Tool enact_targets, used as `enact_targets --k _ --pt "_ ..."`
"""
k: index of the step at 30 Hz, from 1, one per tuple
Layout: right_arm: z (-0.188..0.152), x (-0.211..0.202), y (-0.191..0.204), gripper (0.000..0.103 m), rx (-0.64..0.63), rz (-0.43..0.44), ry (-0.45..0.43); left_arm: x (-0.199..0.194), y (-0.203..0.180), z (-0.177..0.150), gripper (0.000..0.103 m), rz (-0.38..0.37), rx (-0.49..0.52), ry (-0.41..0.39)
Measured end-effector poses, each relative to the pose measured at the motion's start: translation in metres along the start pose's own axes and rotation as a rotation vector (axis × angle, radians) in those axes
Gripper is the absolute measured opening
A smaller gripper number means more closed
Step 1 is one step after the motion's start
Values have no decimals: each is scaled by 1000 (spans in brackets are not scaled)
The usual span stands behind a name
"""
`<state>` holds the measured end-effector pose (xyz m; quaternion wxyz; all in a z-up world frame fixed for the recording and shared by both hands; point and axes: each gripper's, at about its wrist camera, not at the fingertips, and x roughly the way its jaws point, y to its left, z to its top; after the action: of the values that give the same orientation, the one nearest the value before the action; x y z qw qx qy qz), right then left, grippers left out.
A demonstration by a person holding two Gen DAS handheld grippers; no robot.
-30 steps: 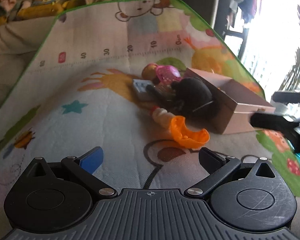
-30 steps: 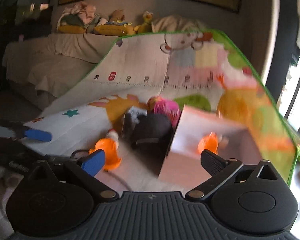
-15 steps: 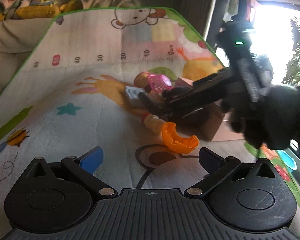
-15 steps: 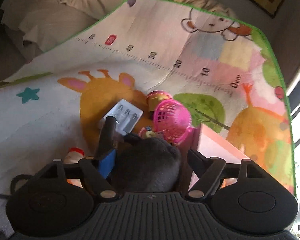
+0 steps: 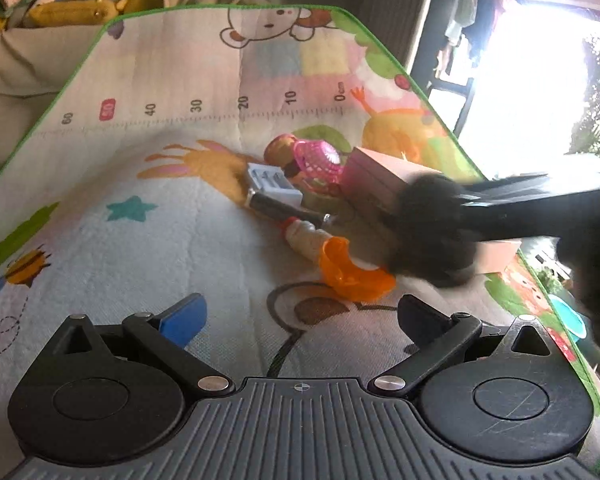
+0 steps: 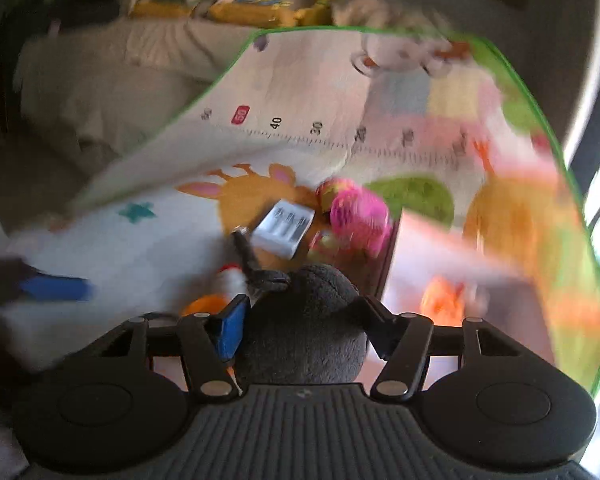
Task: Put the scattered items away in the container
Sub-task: 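Grasp the black plush toy with the right tool, then lift the black plush toy off the mat with the right tool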
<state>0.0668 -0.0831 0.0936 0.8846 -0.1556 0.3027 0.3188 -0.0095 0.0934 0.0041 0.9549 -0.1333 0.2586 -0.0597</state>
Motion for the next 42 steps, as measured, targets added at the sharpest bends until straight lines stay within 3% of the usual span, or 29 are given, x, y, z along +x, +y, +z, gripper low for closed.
enact_targets --k 3,6,9,13,16,25,33,38,42 --pt "-33 -23 -26 62 239 135 42 1 2 1 103 -5 -16 10" --pt "-69 -32 -45 64 366 120 54 4 3 2 103 0 -23 28" --pt "-94 -47 -63 85 461 92 0 7 2 2 103 8 -24 49" --pt "-111 -64 -81 103 504 17 -70 8 1 2 103 19 -18 61" --pt "-127 -69 -95 103 558 12 -84 9 -2 2 103 33 0 69" --pt "-165 -59 -136 103 847 159 -79 11 -4 2 103 48 16 79" --pt "-178 -61 -120 103 846 131 -171 12 -6 3 103 53 25 86" --pt "-169 -55 -113 103 731 276 -113 12 -7 2 103 56 33 93" --pt "-163 -53 -97 103 655 271 -105 13 -8 2 103 58 35 93"
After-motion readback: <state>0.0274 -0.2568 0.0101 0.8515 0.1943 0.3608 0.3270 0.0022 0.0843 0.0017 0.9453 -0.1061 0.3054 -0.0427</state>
